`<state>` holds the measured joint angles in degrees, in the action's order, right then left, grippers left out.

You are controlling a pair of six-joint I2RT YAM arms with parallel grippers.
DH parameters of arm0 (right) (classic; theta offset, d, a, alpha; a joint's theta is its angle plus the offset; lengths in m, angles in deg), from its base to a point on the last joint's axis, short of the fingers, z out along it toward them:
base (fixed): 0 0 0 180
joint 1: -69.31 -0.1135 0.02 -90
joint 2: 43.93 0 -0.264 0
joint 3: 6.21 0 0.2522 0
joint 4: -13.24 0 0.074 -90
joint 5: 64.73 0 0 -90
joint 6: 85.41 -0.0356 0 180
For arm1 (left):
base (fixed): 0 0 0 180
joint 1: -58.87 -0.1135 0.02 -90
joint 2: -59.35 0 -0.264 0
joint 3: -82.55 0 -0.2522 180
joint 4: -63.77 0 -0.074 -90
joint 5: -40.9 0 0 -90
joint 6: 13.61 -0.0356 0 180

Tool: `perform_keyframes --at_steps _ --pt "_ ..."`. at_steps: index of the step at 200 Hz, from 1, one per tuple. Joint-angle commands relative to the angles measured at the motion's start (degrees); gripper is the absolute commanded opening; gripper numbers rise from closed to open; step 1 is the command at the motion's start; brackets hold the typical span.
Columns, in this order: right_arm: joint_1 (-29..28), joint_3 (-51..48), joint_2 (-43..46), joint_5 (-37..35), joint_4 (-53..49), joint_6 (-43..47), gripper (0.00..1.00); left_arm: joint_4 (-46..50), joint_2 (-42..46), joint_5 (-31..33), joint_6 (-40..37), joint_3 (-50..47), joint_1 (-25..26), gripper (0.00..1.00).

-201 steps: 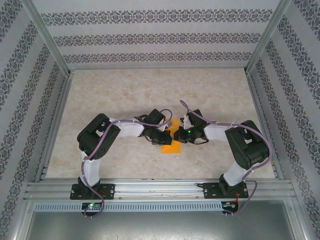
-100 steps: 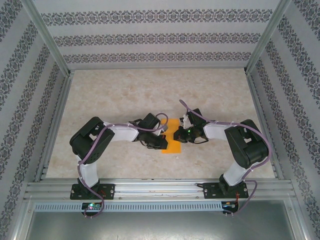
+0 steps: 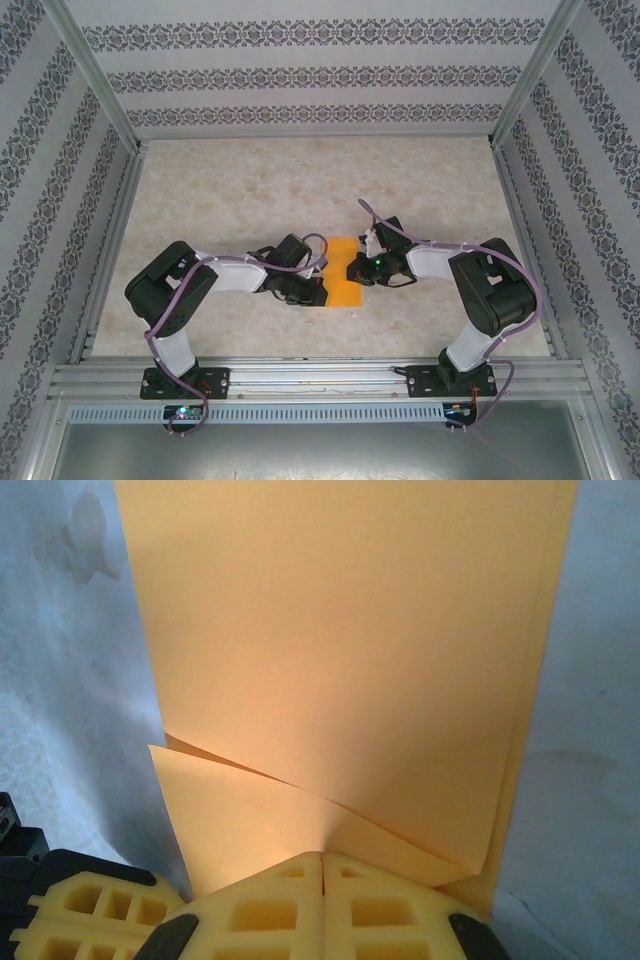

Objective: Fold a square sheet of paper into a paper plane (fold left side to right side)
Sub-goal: Fold the triangle a second time at the center of the table.

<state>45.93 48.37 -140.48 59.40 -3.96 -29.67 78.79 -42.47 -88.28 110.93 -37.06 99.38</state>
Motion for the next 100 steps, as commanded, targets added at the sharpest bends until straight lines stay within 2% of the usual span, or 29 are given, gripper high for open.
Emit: perform_keyframes --at_steps 1,35,45,79,100 --pt "0.34 -1.12 -3.04 -7.24 -6.67 1.41 0.00 7.70 0.55 2.08 -0.42 -2.95 0.53 0.00" --pt "0.30 0.02 -1.70 -5.24 -5.89 0.85 0.00 6.89 3.60 2.25 0.27 -2.54 0.19 0.00" --pt "0.25 0.54 -0.56 -4.03 -5.07 0.23 0.00 6.04 5.06 2.28 0.89 -2.38 -0.39 0.04" --pt "0.34 3.62 4.12 -2.24 -4.80 0.60 0.20 2.02 9.45 2.43 2.97 -1.82 -4.20 0.20" --pt "1.36 4.11 7.11 -3.04 -4.03 0.85 0.34 0.25 9.17 2.22 3.16 -0.60 -6.28 0.25"
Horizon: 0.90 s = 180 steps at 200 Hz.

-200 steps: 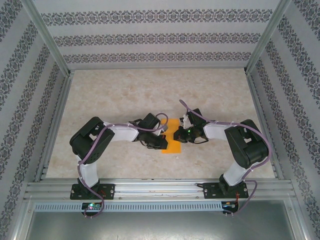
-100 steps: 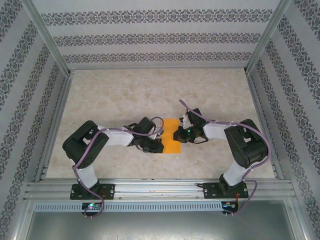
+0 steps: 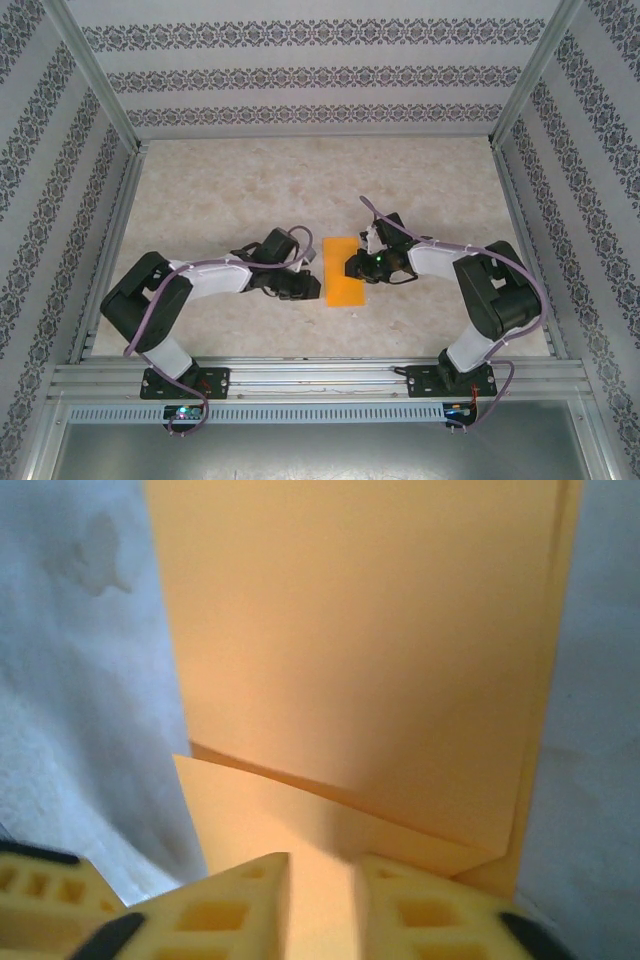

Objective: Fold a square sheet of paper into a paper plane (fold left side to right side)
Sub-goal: Fold the triangle a second time at the center of the table.

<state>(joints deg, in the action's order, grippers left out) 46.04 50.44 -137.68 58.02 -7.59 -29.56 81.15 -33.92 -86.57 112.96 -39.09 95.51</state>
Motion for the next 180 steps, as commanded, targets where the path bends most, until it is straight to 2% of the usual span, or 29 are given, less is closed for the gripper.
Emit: perform_keyframes --at_steps 1,39,69,99,146,160,180 --pt "1.27 2.02 4.47 -1.74 -0.36 0.75 0.34 -2.20 0.54 0.49 1.13 1.53 -2.48 0.26" --pt "4.79 -0.22 9.49 -4.28 1.59 1.37 0.55 -5.64 -4.56 -1.72 0.75 5.24 -3.24 0.33" --pt "7.12 -3.63 12.29 -3.24 4.31 0.46 0.64 -9.10 -8.86 -3.72 1.13 7.57 -3.24 0.35" --pt "8.12 -6.29 13.42 -1.50 6.10 -0.21 0.65 -10.11 -12.25 -5.06 0.87 9.95 -3.24 0.32" --pt "8.30 -8.22 13.96 0.70 6.24 0.13 0.64 -8.47 -14.47 -5.23 -0.65 11.53 -3.24 0.16" --pt "8.26 -8.42 14.15 1.08 6.11 0.36 0.63 -6.92 -14.22 -4.17 -1.69 11.69 -3.23 0.16" --pt "8.32 -8.62 14.37 1.17 6.01 0.53 0.63 -5.52 -13.97 -3.26 -2.62 11.66 -3.24 0.23"
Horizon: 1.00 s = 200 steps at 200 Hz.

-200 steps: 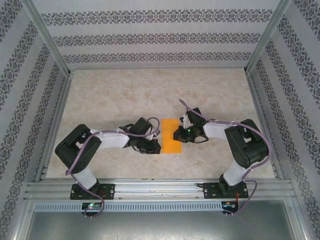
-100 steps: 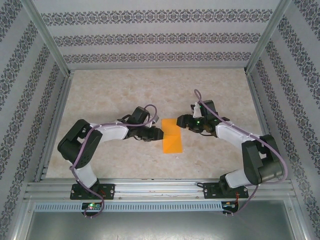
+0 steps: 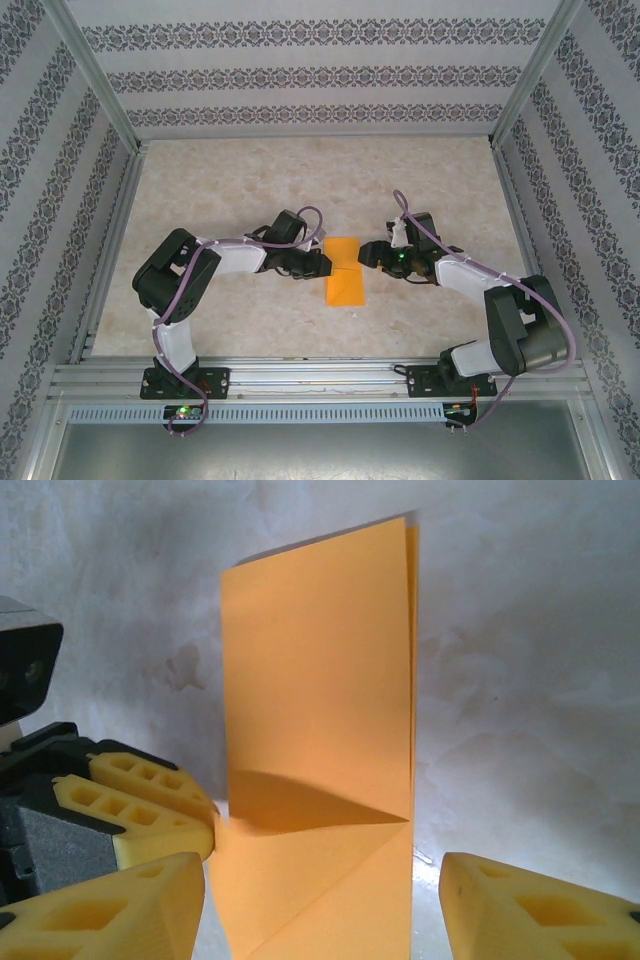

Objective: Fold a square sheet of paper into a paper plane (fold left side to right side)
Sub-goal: Fold the triangle a second time at the center of the table, then turn over the paper at the center of the table.

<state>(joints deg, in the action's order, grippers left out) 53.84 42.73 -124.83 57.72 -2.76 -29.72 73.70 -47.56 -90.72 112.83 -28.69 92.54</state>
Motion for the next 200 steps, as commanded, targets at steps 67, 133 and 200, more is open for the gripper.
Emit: perform_keyframes --at_steps 67,133,200 --pt "0.56 -0.73 1.03 2.38 1.28 0.99 0.63 0.16 -0.88 0.22 -1.88 0.92 -0.27 0.21" --pt "-0.09 -2.41 -1.55 8.06 6.17 -2.39 0.56 -3.48 2.44 2.48 -0.69 -2.42 -0.27 0.03" --pt "-3.13 -3.67 -5.49 8.17 13.88 -6.29 0.54 -8.20 5.39 4.89 2.05 -6.59 -0.27 0.03"
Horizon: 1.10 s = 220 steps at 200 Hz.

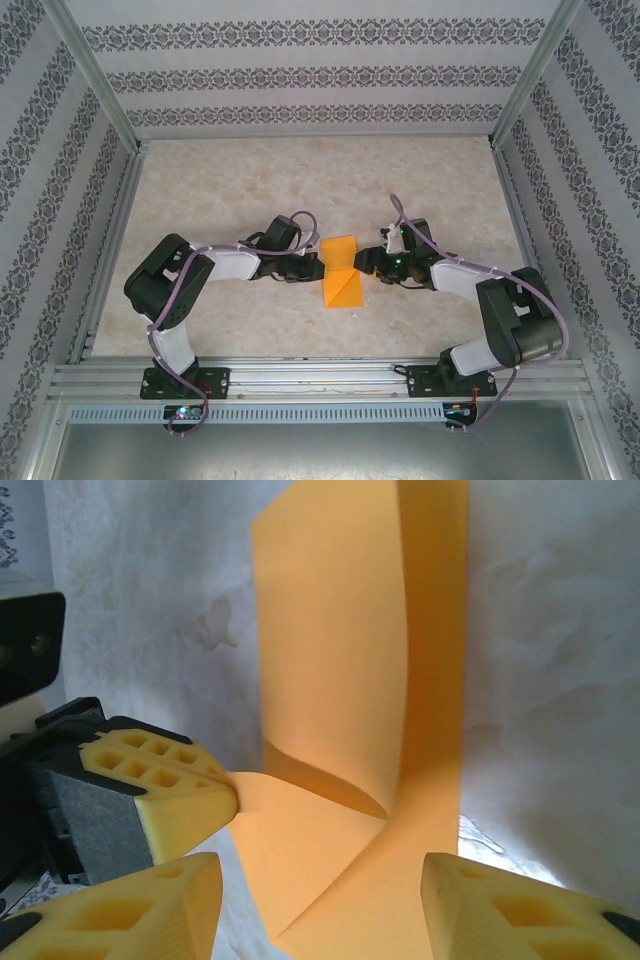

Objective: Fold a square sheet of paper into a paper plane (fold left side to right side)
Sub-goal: Turn over the paper at the center of the table.

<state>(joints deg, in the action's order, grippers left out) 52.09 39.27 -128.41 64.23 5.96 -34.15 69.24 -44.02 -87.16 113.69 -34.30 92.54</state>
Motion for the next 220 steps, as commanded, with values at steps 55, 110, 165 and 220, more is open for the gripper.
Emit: perform_keyframes --at_steps 55,110,165,220 --pt "-3.92 1.75 -6.29 1.01 7.83 -3.09 0.50 -3.35 2.13 2.20 1.20 -1.51 -0.25 0.02" --pt "-4.63 1.84 -7.91 0.84 9.56 -4.08 0.45 -3.22 2.21 2.47 1.15 -2.08 -0.27 0.02" --pt "-5.55 3.26 -9.82 1.12 10.21 -4.65 0.25 -3.06 2.88 2.93 1.17 -1.98 -0.27 0.11" --pt "-4.56 3.51 -6.50 0.85 10.13 -3.60 0.00 2.34 12.26 9.35 -2.87 -2.08 -0.71 0.33"
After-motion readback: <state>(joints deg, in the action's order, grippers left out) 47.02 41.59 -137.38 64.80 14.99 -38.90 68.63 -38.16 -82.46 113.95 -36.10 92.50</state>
